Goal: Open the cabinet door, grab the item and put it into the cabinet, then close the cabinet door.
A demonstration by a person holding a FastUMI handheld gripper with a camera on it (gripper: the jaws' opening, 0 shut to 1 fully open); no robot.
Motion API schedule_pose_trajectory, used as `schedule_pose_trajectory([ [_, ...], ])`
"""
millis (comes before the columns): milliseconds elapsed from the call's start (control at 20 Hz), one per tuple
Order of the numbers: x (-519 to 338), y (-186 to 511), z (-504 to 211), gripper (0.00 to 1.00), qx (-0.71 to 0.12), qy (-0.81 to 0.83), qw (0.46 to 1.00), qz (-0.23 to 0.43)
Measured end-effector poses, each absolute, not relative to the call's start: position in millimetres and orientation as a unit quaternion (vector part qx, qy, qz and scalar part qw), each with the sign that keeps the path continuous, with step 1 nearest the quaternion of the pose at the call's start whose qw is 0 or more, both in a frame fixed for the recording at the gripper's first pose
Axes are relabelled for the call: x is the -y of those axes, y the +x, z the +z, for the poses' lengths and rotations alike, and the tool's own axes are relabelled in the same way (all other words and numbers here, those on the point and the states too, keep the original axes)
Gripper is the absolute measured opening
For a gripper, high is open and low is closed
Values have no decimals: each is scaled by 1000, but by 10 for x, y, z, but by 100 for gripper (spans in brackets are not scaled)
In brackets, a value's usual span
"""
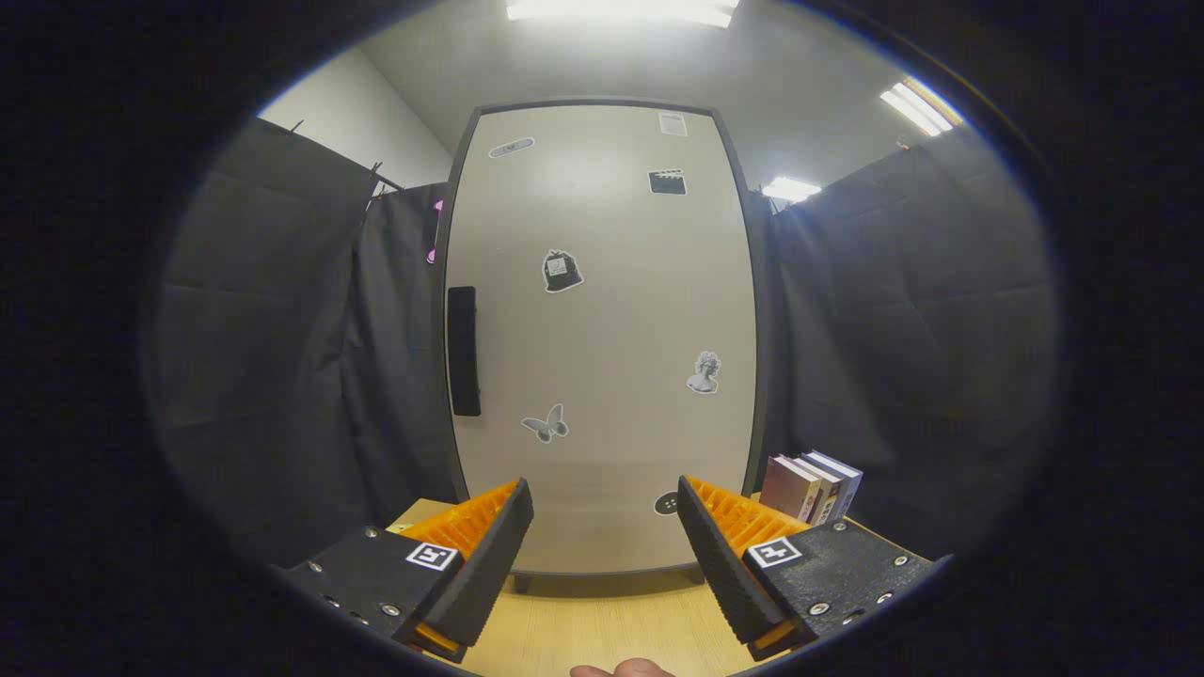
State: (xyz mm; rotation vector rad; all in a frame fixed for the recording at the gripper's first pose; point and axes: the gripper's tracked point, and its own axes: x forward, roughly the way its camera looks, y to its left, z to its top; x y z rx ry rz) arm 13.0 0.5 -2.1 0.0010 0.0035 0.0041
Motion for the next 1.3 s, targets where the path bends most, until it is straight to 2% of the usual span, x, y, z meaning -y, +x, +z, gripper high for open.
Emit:
schedule_pose_trajectory([
  [1300,-1253,1391,422,94,-2,10,995,95],
])
